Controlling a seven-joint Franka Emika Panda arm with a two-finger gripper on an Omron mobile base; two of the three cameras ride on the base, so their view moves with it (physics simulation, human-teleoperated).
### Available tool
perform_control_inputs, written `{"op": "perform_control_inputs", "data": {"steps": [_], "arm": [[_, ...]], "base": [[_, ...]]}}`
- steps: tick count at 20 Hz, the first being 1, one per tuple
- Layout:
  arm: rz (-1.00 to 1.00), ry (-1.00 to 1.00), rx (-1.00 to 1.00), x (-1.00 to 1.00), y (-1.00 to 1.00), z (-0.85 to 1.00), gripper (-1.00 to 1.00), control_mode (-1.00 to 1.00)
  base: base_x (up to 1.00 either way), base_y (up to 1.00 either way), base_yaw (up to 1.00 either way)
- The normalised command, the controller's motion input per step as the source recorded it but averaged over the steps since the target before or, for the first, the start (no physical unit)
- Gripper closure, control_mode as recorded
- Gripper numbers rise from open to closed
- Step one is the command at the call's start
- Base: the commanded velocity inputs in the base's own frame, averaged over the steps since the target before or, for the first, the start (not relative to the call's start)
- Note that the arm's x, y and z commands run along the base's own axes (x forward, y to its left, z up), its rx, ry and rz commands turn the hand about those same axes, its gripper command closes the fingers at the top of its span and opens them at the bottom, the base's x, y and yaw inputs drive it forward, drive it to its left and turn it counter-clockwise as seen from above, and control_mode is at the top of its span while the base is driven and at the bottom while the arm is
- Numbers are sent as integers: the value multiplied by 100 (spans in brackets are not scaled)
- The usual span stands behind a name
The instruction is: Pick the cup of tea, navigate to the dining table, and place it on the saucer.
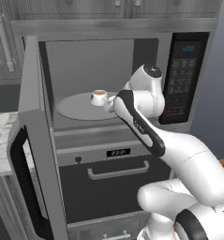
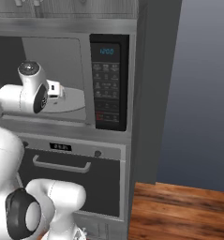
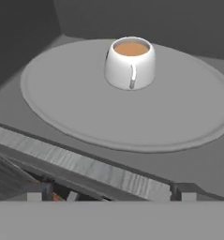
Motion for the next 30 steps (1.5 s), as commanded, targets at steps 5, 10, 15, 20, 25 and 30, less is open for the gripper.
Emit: {"op": "perform_control_inputs", "data": {"steps": [5,10,15,20,25,30], "arm": [[0,0,4,64,3,0,-100,-100],[1,0,0,43,6,-1,-100,-100],[1,0,0,26,20,-2,-100,-100],[0,0,0,20,14,-20,-100,-100],[3,0,0,11,1,-35,-100,-100],[1,0,0,46,0,-8,-100,-100]], "base": [[0,0,0],[0,0,0],[0,0,0],[0,0,0],[0,0,0],[0,0,0]]}}
